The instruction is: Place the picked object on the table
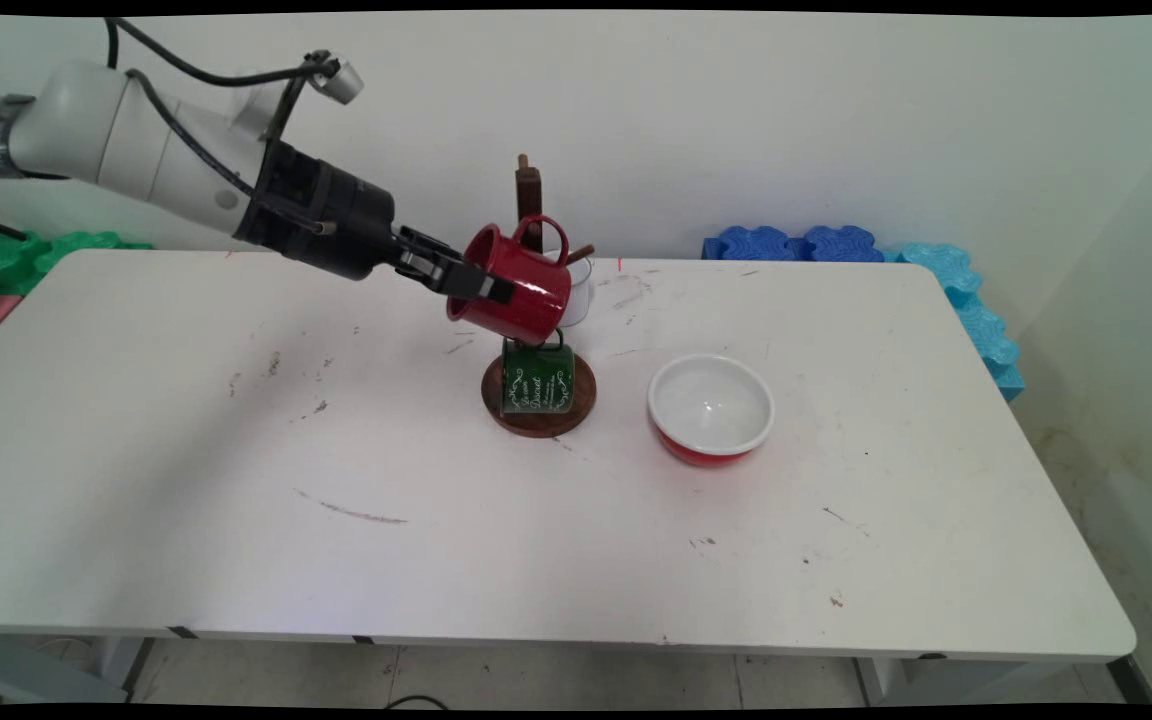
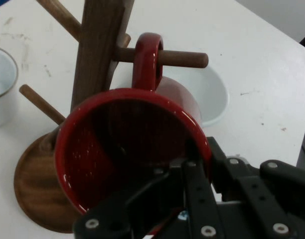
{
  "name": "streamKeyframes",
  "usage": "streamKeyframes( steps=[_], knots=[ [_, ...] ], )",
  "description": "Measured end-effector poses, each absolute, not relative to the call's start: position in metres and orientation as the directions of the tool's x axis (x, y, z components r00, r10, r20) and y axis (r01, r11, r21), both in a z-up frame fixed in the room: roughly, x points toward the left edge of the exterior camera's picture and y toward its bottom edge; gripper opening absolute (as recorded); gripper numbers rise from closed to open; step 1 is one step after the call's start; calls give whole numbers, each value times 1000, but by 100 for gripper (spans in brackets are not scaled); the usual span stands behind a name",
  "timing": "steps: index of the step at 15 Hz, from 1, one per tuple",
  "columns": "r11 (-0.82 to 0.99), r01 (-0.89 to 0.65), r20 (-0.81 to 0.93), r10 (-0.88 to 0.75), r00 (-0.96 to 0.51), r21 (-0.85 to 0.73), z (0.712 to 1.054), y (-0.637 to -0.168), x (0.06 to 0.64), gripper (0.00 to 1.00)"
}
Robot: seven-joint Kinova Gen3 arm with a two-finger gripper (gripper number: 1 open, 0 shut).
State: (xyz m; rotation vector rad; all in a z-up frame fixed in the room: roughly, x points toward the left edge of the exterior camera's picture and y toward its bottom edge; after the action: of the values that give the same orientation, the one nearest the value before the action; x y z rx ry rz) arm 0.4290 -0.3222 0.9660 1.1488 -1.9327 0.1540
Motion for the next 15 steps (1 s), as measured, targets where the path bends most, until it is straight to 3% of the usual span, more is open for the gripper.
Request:
streamKeyframes(
  steps=[15],
  knots=[
    [579, -762, 723, -654, -221, 291, 966, -322, 428, 0]
  ],
)
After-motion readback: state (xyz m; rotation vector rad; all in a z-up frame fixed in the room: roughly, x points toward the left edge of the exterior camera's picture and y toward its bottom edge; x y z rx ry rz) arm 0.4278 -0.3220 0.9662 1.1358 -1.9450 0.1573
